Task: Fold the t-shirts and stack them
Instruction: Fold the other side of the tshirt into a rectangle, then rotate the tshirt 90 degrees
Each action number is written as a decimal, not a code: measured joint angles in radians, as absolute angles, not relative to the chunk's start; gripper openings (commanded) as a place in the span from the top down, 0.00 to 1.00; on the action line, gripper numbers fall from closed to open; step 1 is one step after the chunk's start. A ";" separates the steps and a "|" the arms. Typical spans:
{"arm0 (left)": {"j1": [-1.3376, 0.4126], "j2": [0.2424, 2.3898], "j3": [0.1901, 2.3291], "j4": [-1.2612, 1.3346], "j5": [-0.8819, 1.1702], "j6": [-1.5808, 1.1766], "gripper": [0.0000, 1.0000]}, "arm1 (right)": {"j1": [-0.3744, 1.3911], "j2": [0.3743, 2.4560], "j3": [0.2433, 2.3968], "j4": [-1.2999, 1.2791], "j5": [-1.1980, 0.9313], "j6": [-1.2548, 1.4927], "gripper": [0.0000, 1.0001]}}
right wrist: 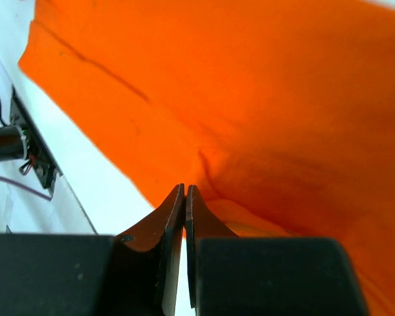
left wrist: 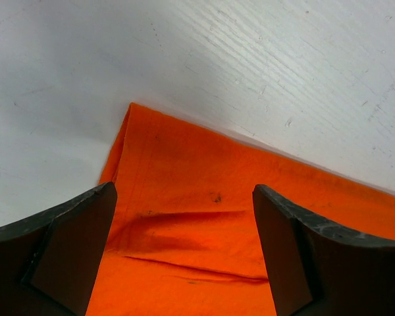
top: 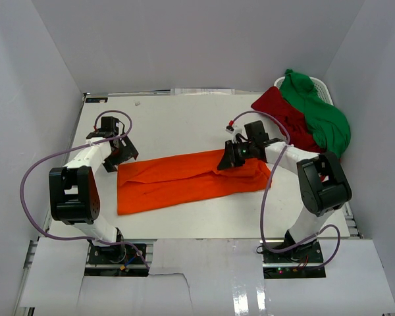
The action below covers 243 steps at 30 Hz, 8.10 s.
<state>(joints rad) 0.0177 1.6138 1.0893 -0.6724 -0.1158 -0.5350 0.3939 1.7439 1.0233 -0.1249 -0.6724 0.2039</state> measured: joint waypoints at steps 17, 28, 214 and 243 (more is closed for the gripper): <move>0.018 1.614 1.089 -0.672 -0.116 -0.530 0.05 | 0.414 1.520 0.816 -0.108 -0.702 0.356 0.44; 0.010 1.614 1.116 -0.673 -0.093 -0.516 0.07 | 0.359 1.564 0.921 -0.071 -0.658 0.324 0.46; -0.352 2.434 1.908 -0.094 0.213 -0.454 0.17 | 0.598 1.064 0.400 -0.092 -0.427 0.515 0.51; -0.344 2.374 1.736 0.181 0.363 -0.540 0.19 | 0.599 0.894 0.407 -0.287 -0.377 0.514 0.50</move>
<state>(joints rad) -0.3435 2.3745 1.7359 0.1810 0.3634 -0.5400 0.5987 0.8944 0.4072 -0.2871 -0.3767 0.5137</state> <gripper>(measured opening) 0.813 0.504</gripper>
